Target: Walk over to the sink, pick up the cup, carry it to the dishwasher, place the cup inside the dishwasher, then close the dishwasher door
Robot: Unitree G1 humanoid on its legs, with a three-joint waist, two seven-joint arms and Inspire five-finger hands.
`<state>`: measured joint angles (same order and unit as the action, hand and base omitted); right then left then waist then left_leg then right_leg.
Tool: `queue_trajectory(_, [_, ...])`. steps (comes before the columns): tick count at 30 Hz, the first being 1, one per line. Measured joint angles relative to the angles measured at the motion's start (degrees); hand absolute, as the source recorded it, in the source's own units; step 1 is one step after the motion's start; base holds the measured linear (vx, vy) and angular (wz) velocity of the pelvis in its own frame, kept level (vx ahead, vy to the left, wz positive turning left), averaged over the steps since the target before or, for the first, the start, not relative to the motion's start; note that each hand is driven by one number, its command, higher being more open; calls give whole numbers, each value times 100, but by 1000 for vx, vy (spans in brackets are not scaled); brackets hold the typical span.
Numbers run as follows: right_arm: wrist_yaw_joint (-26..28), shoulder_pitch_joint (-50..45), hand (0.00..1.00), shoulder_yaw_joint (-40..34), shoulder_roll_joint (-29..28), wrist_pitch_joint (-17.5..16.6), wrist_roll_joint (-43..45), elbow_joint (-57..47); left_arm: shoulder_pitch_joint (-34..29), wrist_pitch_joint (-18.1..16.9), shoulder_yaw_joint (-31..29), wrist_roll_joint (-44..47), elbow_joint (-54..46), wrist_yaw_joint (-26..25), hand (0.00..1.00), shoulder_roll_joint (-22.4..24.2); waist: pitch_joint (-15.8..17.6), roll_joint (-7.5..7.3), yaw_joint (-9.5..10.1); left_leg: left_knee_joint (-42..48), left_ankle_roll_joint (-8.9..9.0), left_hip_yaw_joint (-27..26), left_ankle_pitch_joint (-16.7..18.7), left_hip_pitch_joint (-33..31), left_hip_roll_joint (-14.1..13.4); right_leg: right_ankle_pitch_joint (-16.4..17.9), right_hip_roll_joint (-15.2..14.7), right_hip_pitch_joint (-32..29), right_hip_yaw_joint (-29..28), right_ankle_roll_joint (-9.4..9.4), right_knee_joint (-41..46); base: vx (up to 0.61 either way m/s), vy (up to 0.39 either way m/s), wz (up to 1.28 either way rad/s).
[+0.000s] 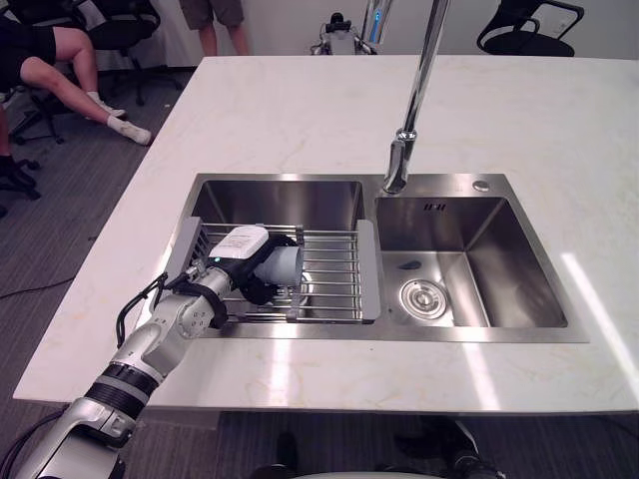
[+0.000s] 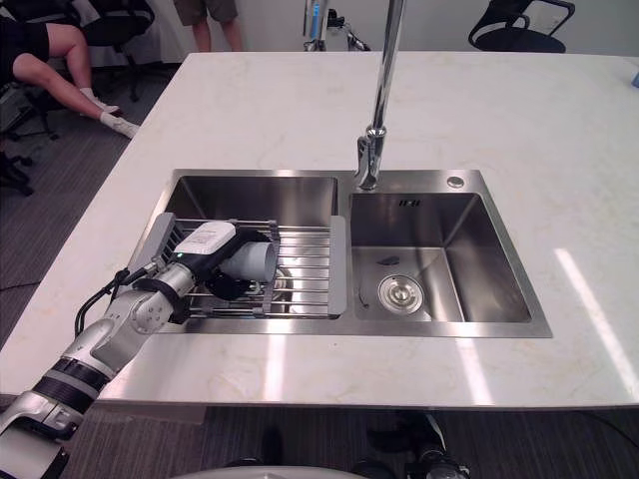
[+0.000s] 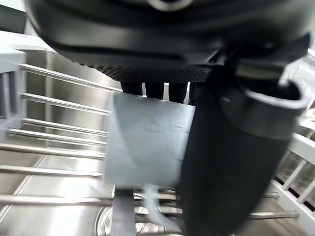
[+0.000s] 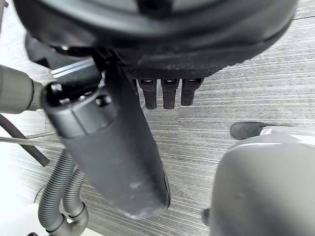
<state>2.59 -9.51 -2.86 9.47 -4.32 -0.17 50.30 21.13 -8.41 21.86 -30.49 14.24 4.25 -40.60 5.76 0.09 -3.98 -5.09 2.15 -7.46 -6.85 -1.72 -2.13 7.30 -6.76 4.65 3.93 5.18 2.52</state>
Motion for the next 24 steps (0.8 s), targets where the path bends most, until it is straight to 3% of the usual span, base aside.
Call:
queue_trajectory(7, [0,-17,90,-1,-2,1,4,-7,28,61,-46,367,-40,0,30,-49,2,-3,3,2,5,-6,5,9,-2,-12,-1,10,-20,-3,-2,0,0,-1])
queue_trajectory(9, [0,-10,90,-2,-3,1,6,-7,-181,80,-360,669,-292,-8,30,20,7,-12,3,2,5,-8,5,21,-2,-14,-2,20,-26,-3,4,0,0,0])
queue_trajectory(13, [-5,-9,90,-19,-25,1,15,-6,-824,102,-1290,1459,-1208,-289,30,552,34,-56,79,2,5,-30,5,82,-18,-17,6,63,-49,-8,21,-15,-2,-3])
queue_trajectory(17, [-10,-7,90,-46,-85,0,27,-10,-1680,88,-2084,2329,-2444,-815,30,1616,49,-86,187,3,9,-181,7,132,-82,-63,48,2,-246,-34,67,-53,6,-21])
queue_trajectory(20, [-50,-13,90,-138,-104,0,28,-19,-2149,15,-2188,2920,-3110,-1107,30,2323,53,-91,248,3,13,-394,11,150,-129,-110,77,-156,-492,-39,168,-59,17,-35])
queue_trajectory(24, [-209,1,90,-177,-143,15,28,-264,-2278,-92,-2110,3297,-3499,-1238,30,2711,153,-168,262,65,-8,-714,17,88,-154,-111,90,-573,-809,-30,576,-89,31,-49])
